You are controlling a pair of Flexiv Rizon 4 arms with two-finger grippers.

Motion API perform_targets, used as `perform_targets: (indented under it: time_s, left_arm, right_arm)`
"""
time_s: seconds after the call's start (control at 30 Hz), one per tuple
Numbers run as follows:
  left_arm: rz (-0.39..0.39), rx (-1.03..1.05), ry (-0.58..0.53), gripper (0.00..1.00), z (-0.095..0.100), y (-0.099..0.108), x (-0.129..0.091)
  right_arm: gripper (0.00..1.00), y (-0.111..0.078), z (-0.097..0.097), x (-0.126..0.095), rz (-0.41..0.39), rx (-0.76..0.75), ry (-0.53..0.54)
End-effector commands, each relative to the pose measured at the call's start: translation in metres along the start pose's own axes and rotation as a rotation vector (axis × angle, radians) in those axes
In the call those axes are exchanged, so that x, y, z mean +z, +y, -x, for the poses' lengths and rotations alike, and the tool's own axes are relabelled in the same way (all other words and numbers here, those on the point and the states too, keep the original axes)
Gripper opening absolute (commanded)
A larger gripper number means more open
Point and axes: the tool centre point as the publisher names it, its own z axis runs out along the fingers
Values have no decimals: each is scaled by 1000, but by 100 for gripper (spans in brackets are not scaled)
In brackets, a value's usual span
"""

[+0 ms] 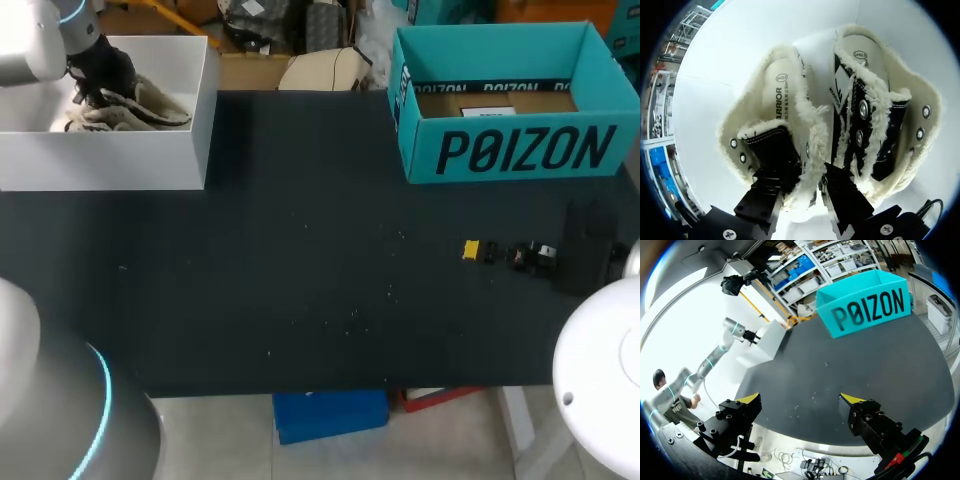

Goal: Take the shoe out of the shoebox, open the shoe tongue, remove and reinsert the insole, then place the shoe into the shoebox

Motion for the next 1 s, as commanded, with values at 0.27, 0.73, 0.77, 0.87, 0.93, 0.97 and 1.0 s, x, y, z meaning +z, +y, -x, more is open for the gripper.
perform_targets:
  time_s: [0.27, 0.73, 0.77, 0.87, 0.93, 0.97, 1.0]
  left_arm:
    - [-13, -14, 174, 84, 13, 1, -74]
    - [-9, -109, 185, 100, -7, -11, -117]
    - [-14, -110, 188, 100, -9, -11, -118]
    - [-10, -118, 196, 100, -11, -11, -118]
    - [-20, -124, 200, 100, -13, -11, -120]
    - [-16, -123, 196, 100, -14, -13, -122]
    - [-20, -124, 195, 100, -15, -14, -124]
  right_arm:
    - [100, 2, 1, -1, -12, 4, 3]
    - [100, 2, 1, -1, -12, 4, 3]
    - [100, 2, 1, -1, -12, 4, 3]
    - [100, 2, 1, -1, -12, 4, 3]
    - [100, 2, 1, -1, -12, 4, 3]
    - [100, 2, 1, -1, -12, 4, 3]
    - [100, 2, 1, -1, -12, 4, 3]
